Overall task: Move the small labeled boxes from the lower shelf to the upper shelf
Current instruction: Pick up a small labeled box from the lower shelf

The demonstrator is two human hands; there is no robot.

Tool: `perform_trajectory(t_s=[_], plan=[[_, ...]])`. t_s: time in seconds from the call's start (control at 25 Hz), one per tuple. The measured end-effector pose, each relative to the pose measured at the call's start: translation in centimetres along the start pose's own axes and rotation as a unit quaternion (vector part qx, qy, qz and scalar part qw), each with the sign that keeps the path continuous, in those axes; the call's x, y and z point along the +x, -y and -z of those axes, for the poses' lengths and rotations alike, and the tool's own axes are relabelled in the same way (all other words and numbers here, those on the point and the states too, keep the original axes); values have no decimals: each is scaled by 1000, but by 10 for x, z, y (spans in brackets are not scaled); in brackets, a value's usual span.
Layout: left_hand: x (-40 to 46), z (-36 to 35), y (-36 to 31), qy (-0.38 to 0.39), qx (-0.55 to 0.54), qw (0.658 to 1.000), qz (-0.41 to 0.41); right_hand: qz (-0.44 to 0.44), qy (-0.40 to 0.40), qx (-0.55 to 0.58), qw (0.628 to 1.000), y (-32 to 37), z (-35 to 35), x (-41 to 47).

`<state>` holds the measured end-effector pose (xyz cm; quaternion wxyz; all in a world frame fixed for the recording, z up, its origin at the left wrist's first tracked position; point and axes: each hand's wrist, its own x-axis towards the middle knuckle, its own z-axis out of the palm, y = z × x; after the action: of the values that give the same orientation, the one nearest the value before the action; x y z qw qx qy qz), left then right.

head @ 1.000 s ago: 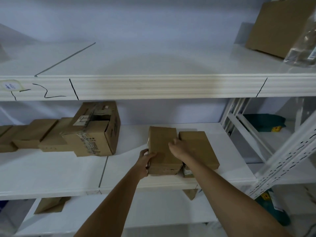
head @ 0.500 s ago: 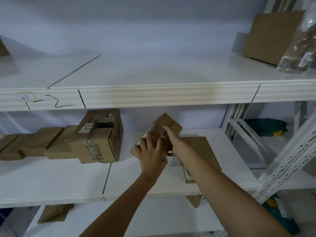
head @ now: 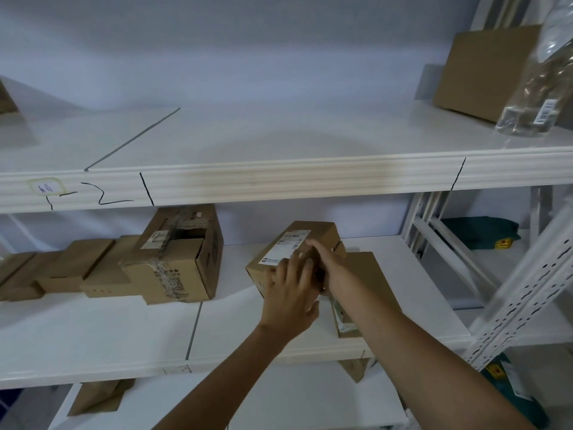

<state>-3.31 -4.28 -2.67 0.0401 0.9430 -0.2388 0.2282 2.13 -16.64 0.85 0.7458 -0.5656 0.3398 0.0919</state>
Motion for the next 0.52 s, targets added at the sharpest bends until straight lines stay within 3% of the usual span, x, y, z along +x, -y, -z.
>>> perform_trajectory(t_s=[0.08,0.12,0.16,0.24,0.28,0.36,0.44,0.52], plan=[[10,5,20,-15,-99,990,97,12,20,-27,999,7,11,0],[18,10,32,6,-183,969,168,25,30,-41,998,10,17,1],[28,13,46,52,-299,921,243,36,41,-59,997,12,23,0],[44,10,74,149,-515,769,347,58,58,-92,992,15,35,-2],[46,9,85,201,-569,709,364,63,70,-100,990,16,41,-4],[43,4,100,290,-641,624,339,63,104,-99,988,17,50,-9],[35,3,103,331,-713,534,311,66,134,-99,984,14,54,-13],[30,4,102,316,-753,496,296,69,159,-89,981,11,55,-14]])
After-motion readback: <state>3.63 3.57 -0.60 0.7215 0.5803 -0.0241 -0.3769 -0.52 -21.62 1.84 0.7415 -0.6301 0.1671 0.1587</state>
